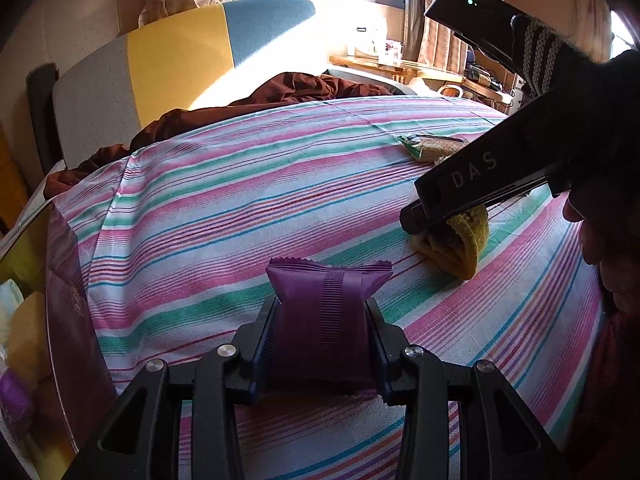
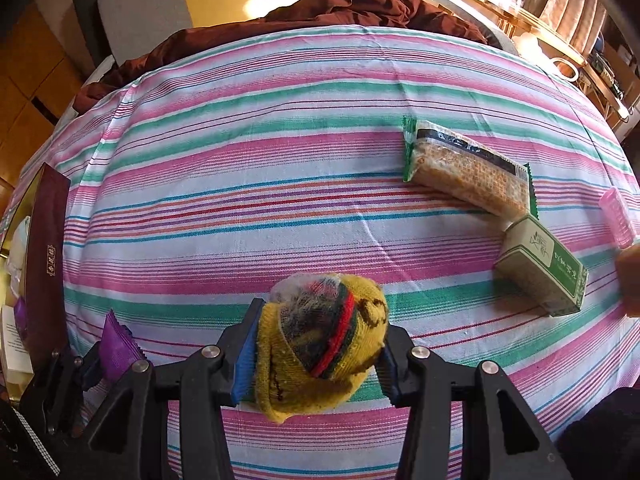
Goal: Organize objects
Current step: 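Carry the purple packet and yellow pouch into the gold tray and open both tools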
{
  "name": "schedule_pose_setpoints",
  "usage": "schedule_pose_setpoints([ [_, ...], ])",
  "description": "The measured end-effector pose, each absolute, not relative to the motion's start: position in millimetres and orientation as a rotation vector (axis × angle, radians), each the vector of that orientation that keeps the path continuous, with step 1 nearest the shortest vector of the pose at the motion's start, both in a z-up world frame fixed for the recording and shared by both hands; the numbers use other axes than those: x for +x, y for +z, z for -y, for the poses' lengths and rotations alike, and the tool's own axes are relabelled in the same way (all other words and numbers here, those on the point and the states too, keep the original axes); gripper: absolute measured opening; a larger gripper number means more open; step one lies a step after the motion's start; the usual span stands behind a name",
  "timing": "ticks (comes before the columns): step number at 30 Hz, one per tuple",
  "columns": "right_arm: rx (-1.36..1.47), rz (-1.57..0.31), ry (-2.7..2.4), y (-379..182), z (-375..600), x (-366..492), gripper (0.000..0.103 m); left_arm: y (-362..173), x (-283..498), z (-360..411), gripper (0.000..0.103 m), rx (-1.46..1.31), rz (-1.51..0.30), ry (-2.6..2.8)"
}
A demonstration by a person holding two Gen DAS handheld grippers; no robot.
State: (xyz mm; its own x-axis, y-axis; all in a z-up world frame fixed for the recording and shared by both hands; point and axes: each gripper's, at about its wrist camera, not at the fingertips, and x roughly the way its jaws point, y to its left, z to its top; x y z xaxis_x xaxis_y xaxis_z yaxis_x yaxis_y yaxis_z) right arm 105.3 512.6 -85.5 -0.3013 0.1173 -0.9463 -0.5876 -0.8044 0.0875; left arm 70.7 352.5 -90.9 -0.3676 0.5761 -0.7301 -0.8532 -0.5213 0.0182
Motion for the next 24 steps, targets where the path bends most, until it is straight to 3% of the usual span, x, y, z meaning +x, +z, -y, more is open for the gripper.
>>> schedule_pose_setpoints([
  [24, -1.519, -0.528, 2.143, -86, -511, 109, 0.049, -39, 90, -305, 0.04, -0.821, -0.441, 2.039],
])
